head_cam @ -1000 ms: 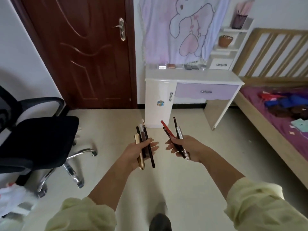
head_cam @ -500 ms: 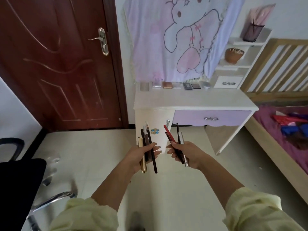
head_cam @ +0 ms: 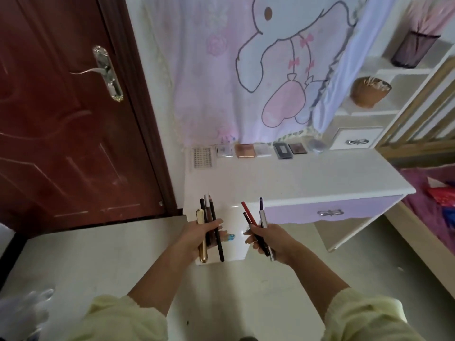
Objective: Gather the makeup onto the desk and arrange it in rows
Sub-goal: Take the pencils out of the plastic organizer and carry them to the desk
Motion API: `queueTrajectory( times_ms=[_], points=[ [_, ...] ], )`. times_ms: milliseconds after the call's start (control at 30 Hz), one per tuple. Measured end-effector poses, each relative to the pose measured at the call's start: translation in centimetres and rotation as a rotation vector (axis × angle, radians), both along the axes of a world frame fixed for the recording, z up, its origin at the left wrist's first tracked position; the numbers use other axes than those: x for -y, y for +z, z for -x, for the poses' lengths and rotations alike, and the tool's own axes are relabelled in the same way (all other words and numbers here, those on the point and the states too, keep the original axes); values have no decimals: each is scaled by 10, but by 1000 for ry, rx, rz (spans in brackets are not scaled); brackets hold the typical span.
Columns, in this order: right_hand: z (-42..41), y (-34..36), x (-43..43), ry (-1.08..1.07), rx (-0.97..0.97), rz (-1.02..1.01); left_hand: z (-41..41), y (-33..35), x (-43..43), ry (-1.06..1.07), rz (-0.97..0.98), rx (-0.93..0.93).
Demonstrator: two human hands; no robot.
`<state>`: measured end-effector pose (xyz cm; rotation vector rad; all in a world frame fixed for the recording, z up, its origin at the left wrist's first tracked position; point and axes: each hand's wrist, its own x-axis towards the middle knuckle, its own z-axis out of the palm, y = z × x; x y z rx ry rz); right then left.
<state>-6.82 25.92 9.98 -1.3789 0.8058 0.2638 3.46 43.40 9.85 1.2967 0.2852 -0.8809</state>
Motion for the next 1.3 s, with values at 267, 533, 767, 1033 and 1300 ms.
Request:
queueTrajectory(
  times_ms=[267,533,767,1033,1300],
  points=[
    [-122,-31,67,100,-62,59,-104,-45,68,27,-64,-84],
    [-215,-62,122,202,-178,121,-179,-83,131,43,-228,-69],
    [-267,-92,141,218,-212,207,-216,-98,161,-6,-339,-12],
    [-285,-94,144,415,-324,374,-223,-105,175,-69,-454,54],
    [-289,-89,162,598,-368,450,-226,-102,178,-133,-487,82]
  ],
)
